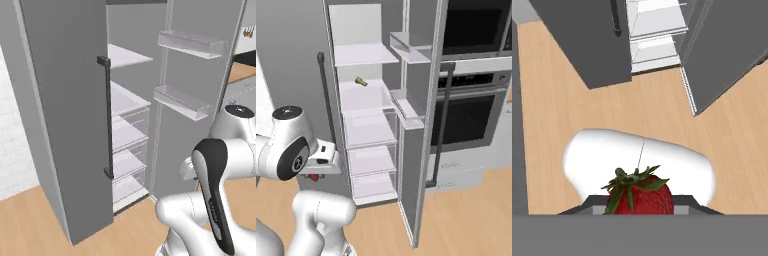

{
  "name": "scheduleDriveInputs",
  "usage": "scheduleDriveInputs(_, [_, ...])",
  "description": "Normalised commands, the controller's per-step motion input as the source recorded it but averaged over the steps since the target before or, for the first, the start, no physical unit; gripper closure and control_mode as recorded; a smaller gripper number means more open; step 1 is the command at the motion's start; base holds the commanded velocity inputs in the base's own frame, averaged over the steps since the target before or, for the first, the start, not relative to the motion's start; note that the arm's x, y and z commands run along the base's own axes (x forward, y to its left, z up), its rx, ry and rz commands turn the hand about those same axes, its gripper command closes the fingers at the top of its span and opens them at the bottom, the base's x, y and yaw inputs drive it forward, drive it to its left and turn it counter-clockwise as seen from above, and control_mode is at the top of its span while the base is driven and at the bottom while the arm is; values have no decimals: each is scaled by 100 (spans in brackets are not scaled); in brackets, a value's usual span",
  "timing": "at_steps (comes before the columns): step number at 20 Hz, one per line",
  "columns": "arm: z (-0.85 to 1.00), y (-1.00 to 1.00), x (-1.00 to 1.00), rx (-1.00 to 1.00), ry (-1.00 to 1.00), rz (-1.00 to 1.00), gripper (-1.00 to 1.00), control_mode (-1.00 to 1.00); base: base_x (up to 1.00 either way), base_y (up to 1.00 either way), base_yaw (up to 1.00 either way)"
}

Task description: Take the strawberry from the fridge and place it on top of the pancake, located on the dining counter.

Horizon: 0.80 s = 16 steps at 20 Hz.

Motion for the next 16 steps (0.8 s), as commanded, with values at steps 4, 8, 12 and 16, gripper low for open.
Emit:
scheduleDriveInputs(4, [0,0,0,0,0,0,100,100,-60,4,-86])
scheduleDriveInputs(8, [0,0,0,0,0,0,100,100,-42,0,-90])
scheduleDriveInputs(12, [0,0,0,0,0,0,100,100,-20,0,-83])
scheduleDriveInputs(16, [0,0,0,0,0,0,100,100,-2,-5,-75])
